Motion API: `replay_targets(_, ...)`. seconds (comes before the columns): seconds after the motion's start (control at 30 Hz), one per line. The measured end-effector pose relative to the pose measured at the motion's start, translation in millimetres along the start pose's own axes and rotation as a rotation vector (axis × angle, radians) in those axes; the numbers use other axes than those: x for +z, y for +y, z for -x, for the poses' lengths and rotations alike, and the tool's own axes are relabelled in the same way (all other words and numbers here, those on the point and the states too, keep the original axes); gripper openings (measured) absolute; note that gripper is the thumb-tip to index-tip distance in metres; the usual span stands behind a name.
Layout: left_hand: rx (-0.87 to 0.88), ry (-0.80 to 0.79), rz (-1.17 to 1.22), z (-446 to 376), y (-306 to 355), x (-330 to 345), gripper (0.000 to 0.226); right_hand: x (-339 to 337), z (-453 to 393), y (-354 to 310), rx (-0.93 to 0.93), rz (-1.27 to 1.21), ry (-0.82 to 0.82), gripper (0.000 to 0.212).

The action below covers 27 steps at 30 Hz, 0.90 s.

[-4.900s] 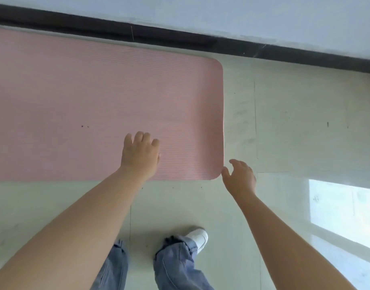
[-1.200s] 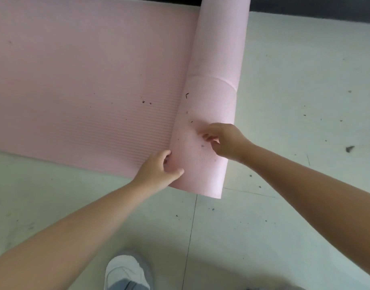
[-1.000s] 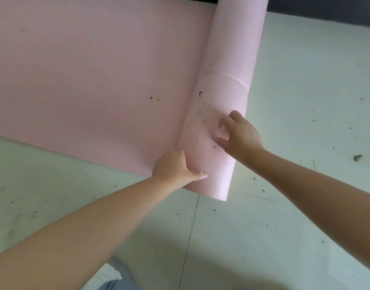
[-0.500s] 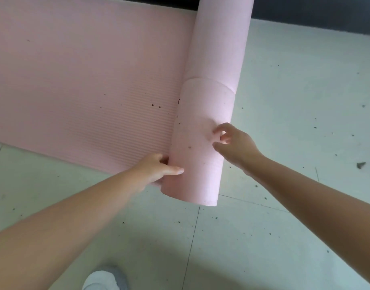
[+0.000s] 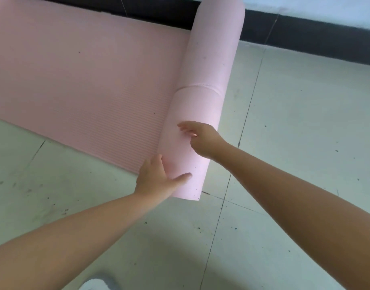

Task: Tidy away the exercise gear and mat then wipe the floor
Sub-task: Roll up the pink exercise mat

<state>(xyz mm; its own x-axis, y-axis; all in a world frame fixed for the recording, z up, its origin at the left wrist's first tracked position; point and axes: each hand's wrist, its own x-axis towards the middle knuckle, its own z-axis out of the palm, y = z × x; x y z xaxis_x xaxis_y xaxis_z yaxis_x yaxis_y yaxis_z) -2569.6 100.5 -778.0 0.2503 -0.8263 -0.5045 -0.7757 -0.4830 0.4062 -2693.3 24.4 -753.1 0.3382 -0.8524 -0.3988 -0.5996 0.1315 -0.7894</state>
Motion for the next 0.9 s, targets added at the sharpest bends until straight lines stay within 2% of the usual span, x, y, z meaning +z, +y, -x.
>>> replay_targets(0.1,-0.013,0.049,-0.049,-10.6,-5.5,1.7,0.086,-3.3,-1.9,-4.3,-0.002,-0.143,0.099,0.056)
replay_targets(0.17,-0.01,0.021,-0.003,-20.1,-15.8,-8.6,0.085,-7.5,2.2,0.5,-0.038,-0.038,0.207,0.051)
replay_targets(0.23,0.017,-0.039,-0.005,-30.6,-29.4,-22.3,0.084,-9.3,9.9,12.2,-0.072,0.182,0.232,0.045)
replay_targets(0.33,0.054,-0.078,-0.035,-48.0,-49.8,-42.6,0.075,4.8,20.6,31.9,-0.091,0.587,-0.003,0.043)
replay_targets(0.4,0.037,-0.056,-0.058,-57.2,-63.0,-51.7,0.083,23.4,25.6,38.7,-0.071,0.718,-0.163,0.05)
replay_targets(0.47,0.0,-0.052,-0.073,-62.8,-76.6,-58.6,0.093,45.8,27.1,36.8,-0.012,0.671,-0.201,0.062)
replay_targets(0.53,-0.025,-0.055,-0.085,-66.4,-89.4,-64.7,0.091,68.3,25.2,27.1,0.073,0.506,-0.198,0.069)
replay_targets(0.63,-0.065,-0.024,-0.047,-68.8,-105.1,-74.4,0.064,91.9,16.1,3.0,0.132,0.286,-0.182,0.069)
replay_targets(0.7,-0.133,-0.031,-0.007,-67.1,-115.7,-80.4,0.046,98.8,4.2,-15.3,0.135,0.24,-0.143,0.067)
replay_targets(0.77,-0.25,-0.104,0.103,-64.9,-126.3,-85.3,0.047,102.9,-10.3,-34.3,0.128,0.261,-0.134,0.067)
replay_targets(0.83,-0.41,-0.246,0.444,-63.3,-135.1,-86.1,0.045,107.7,-22.5,-50.8,0.099,0.341,-0.159,0.066)
replay_targets(0.9,-0.491,-0.242,0.745,-64.4,-137.4,-85.6,0.035,112.7,-31.2,-64.0,0.063,0.402,-0.18,0.064)
